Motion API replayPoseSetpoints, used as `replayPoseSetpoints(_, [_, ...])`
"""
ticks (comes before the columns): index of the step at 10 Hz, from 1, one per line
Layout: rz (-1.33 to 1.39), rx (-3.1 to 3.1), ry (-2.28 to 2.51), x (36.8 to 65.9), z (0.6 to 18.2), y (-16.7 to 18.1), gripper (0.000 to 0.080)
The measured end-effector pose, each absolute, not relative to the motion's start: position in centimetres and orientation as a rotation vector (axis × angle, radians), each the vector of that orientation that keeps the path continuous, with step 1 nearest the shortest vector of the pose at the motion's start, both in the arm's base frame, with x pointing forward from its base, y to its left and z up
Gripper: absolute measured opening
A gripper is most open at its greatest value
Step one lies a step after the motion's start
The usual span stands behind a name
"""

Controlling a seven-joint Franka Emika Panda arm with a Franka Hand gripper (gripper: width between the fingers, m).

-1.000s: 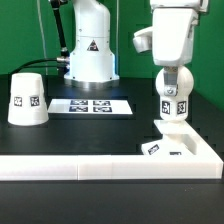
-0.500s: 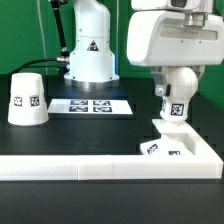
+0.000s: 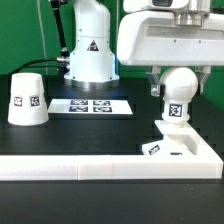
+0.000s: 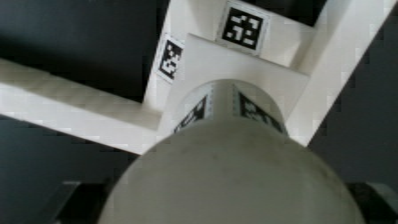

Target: Assemble lamp

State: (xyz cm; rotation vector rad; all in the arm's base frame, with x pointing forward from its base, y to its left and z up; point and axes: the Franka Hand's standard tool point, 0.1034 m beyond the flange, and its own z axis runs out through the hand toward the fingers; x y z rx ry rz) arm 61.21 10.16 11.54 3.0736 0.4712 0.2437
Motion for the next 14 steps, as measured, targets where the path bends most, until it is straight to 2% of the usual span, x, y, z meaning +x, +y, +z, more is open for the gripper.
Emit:
replayPoseSetpoints(9, [0.102, 2.989, -1.039, 60.3, 11.2, 10.8, 0.0576])
replayPoseSetpoints(12, [0.053, 2.920, -1.318, 60.4, 11.3, 10.9, 0.0576])
replayPoseSetpoints(14, [0.049, 2.921, -1.326, 60.4, 11.3, 11.0, 0.0576])
